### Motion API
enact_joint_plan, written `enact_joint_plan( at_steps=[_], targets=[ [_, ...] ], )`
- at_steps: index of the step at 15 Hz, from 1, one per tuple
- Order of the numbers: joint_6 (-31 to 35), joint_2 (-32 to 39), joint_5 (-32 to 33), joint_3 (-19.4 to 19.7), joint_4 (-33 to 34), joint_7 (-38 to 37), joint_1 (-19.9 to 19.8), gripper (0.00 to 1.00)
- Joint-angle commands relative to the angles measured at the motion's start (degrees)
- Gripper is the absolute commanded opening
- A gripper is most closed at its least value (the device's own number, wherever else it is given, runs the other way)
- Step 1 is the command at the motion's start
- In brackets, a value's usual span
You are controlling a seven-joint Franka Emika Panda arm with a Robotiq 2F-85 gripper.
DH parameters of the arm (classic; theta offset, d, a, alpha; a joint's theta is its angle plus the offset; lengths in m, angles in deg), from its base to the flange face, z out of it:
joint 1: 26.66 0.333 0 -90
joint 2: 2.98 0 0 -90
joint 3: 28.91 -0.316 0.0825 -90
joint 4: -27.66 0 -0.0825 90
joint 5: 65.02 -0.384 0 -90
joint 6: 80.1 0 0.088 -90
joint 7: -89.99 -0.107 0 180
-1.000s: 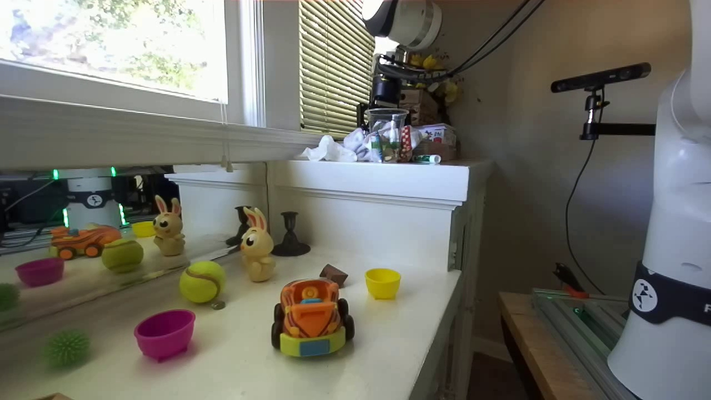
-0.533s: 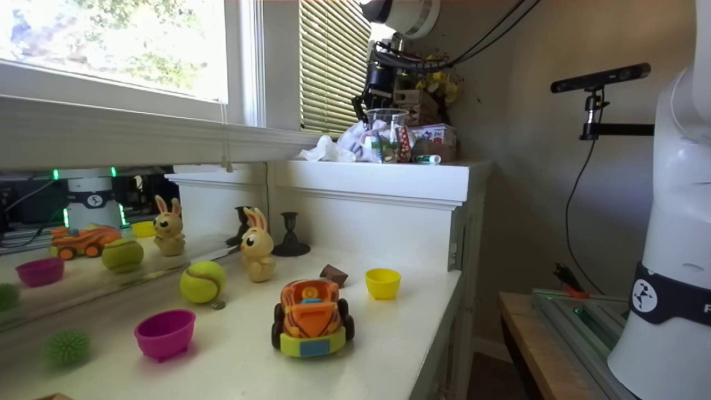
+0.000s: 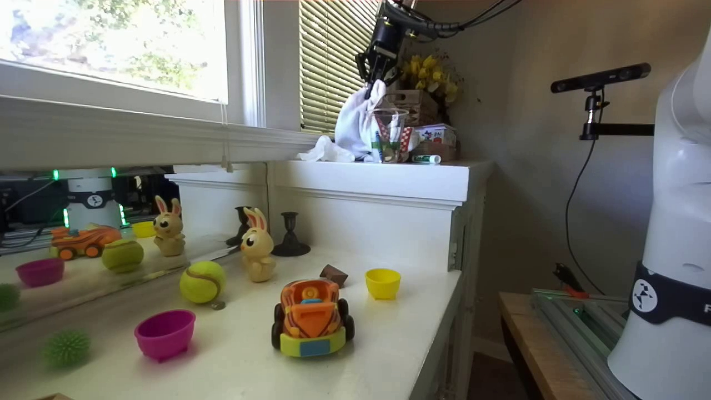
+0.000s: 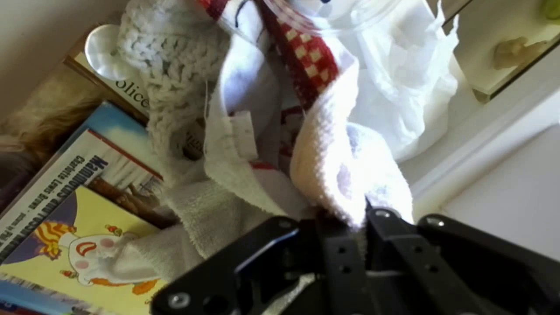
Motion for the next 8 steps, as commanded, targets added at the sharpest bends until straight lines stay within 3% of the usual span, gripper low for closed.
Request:
enact_joint_plan(
  at_steps=[1, 8],
  targets=[
    [2.54, -6.13, 1.77, -1.29, -0.9, -0.78, 0.31, 0.02],
    [15.52, -14.68, 5.03, -6.16, -1.27, 0.68, 1.16, 0.02]
  ],
)
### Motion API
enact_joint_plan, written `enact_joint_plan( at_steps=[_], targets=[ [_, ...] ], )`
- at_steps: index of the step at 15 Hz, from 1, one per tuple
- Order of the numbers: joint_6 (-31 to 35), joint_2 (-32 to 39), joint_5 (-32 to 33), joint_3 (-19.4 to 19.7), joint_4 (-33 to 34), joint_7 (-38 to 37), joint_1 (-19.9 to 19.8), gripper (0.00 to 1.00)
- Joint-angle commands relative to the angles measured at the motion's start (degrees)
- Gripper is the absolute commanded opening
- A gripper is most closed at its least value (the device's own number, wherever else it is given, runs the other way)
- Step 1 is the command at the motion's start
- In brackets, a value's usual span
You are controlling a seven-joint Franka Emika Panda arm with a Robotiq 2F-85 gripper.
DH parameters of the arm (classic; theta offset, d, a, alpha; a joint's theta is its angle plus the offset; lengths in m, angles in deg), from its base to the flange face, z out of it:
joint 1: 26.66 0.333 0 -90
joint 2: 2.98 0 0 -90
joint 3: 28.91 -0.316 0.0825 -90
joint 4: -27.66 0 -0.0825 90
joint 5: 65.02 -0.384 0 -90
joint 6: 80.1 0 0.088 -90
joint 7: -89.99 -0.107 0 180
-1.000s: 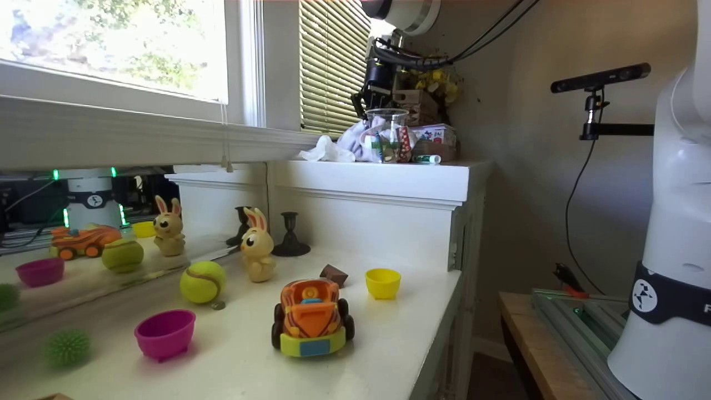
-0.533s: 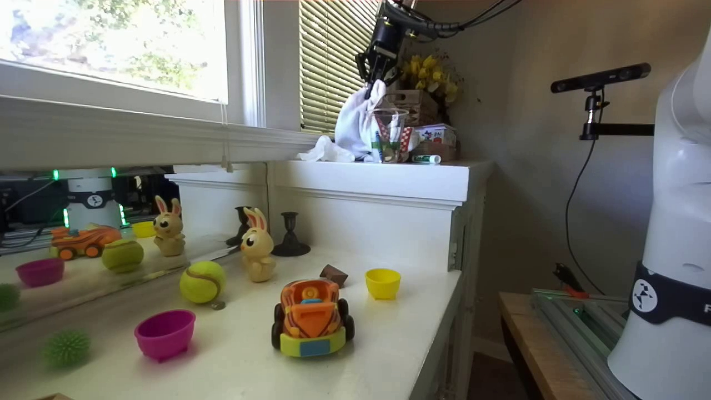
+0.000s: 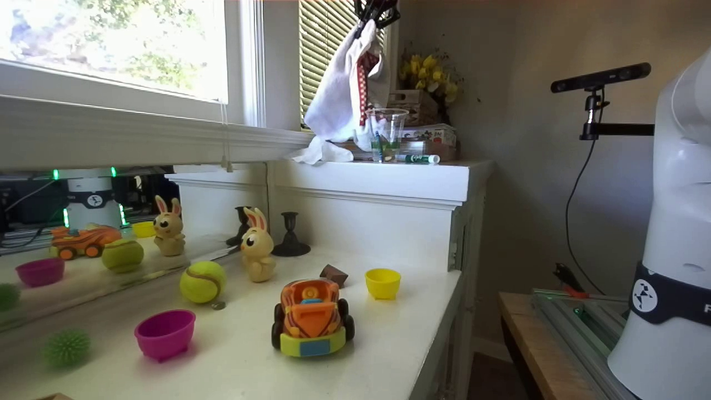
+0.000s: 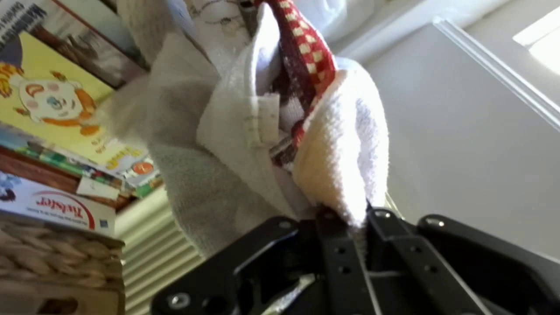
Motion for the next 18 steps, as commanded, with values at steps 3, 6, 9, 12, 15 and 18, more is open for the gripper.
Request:
enact_joint_plan(
  at_steps=[3, 6, 9, 12, 15, 18],
  targets=[
    [10.54, -6.66, 3.86, -3.68, -0.89, 0.78, 1.2, 0.02],
    [15.45, -8.46, 4.81, -5.14, -0.53, 0.85, 1.33, 0.02],
    [21.09, -9.92, 4.37, -5.86, -0.99, 2.29, 2.39, 0.02],
    [29.98, -10.18, 4.55, -6.79, -1.3, 4.32, 3.34, 0.02],
    [38.94, -9.31, 3.97, -7.4, -0.77, 7.16, 5.51, 0.02],
    [43.03, -8.49, 3.47, -8.46, -0.68, 9.64, 9.0, 0.02]
  ],
)
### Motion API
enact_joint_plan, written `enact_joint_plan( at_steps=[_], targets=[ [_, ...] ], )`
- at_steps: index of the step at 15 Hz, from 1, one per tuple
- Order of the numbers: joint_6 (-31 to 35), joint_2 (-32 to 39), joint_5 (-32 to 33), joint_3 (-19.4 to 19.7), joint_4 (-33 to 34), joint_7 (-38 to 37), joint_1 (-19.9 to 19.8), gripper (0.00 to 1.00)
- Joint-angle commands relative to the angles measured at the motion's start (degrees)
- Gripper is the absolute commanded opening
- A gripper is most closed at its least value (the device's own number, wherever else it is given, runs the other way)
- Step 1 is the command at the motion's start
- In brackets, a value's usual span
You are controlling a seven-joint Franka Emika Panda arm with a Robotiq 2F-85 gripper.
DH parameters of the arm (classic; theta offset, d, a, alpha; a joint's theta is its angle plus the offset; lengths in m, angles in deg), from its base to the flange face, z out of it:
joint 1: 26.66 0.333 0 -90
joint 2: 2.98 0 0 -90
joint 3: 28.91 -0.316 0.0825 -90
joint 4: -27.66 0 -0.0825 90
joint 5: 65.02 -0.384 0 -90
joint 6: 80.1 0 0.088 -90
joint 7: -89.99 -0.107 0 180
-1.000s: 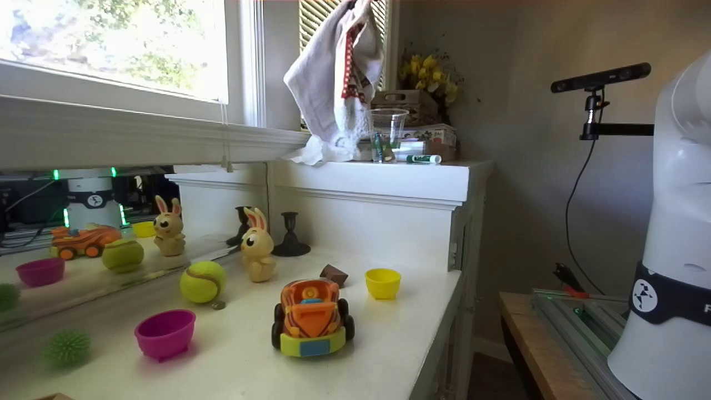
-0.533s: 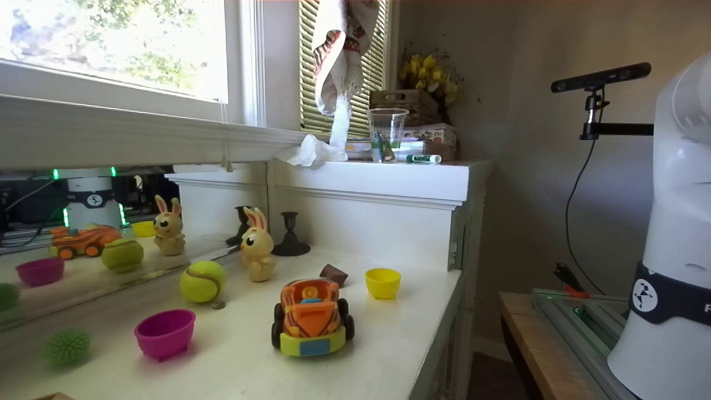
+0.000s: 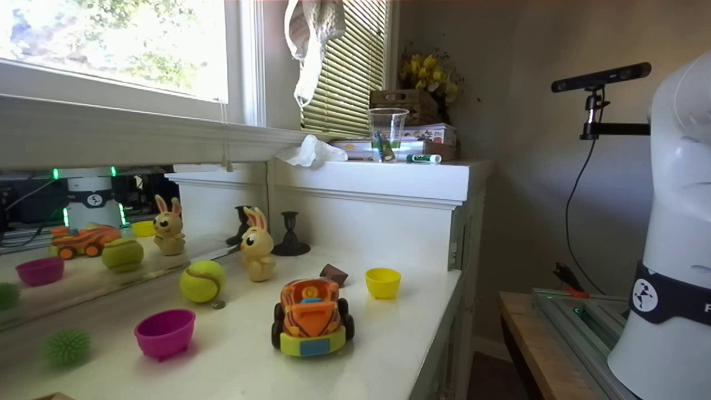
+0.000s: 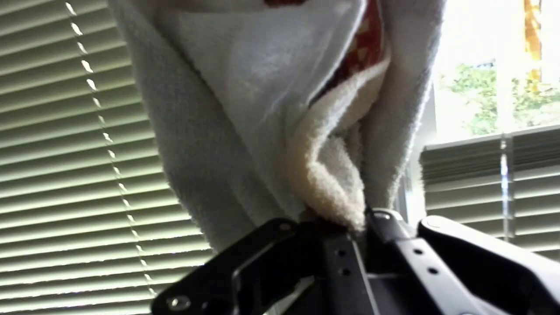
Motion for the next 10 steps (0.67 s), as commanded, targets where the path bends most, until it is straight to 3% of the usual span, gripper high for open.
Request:
enact_joint_plan(
  at_steps=[1, 10],
  targets=[
    [4.04, -0.14, 0.03, -1.42, -1.5, 3.3, 4.32, 0.02],
    [-2.44, -1.41, -2.1, -4.43, -9.14, 6.99, 16.93, 0.02]
  ],
)
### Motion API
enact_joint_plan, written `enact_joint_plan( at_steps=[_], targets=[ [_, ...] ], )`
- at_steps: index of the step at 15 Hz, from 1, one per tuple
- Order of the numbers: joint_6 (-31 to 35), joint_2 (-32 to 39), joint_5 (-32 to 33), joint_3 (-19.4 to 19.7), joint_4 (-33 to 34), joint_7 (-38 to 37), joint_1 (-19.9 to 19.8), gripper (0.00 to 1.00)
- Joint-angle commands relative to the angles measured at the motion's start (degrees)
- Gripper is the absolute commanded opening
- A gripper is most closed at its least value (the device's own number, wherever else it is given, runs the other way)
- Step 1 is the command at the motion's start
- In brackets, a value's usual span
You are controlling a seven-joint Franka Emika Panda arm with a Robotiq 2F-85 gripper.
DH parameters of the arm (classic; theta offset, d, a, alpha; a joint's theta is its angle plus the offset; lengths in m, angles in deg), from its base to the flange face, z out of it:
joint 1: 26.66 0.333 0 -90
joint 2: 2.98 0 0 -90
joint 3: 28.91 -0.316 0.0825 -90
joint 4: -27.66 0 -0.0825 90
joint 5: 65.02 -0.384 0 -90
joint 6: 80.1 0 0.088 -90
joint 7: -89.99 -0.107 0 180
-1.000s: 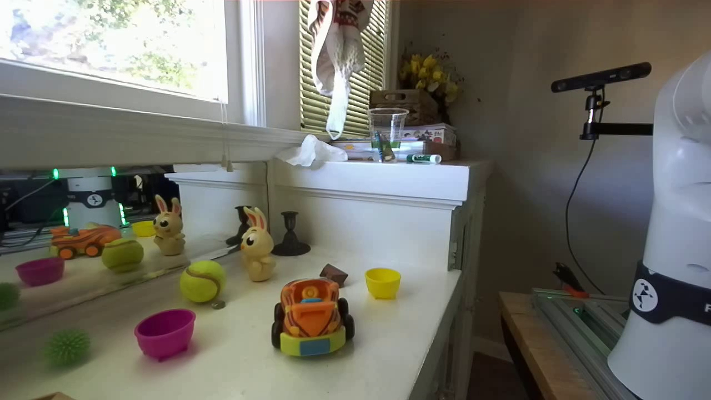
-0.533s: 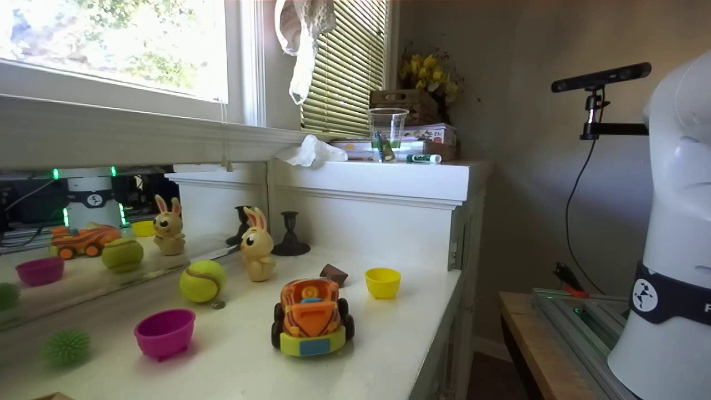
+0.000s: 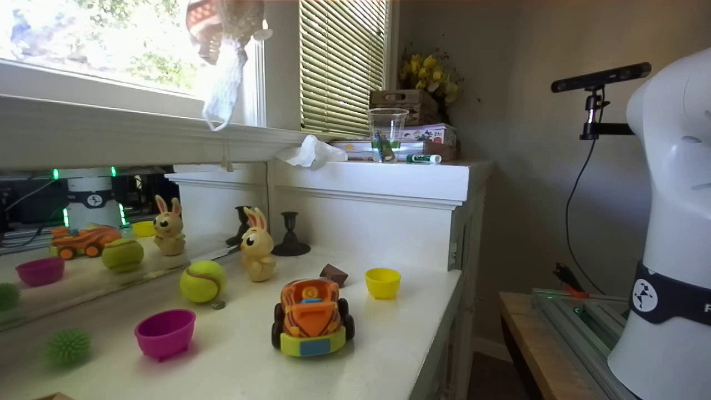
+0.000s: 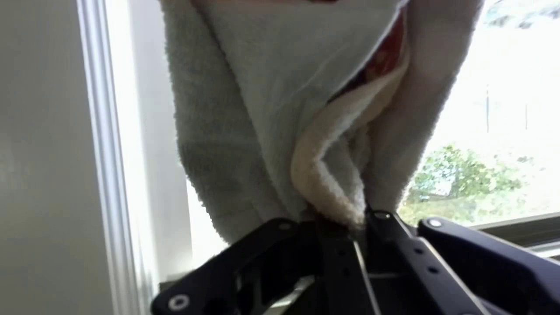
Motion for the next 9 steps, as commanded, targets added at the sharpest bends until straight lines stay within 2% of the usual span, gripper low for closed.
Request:
enact_joint_plan(
  at_steps=[1, 5, 9],
  targets=[
    [-2.67, -1.01, -1.91, -0.46, -3.26, 2.43, 3.93, 0.02],
    [-1.07, 2.28, -1.07, -1.44, -3.88, 2.68, 5.18, 0.02],
    [-0.48, 6.29, -1.33, -1.31, -1.66, 4.49, 6.52, 0.02]
  ],
)
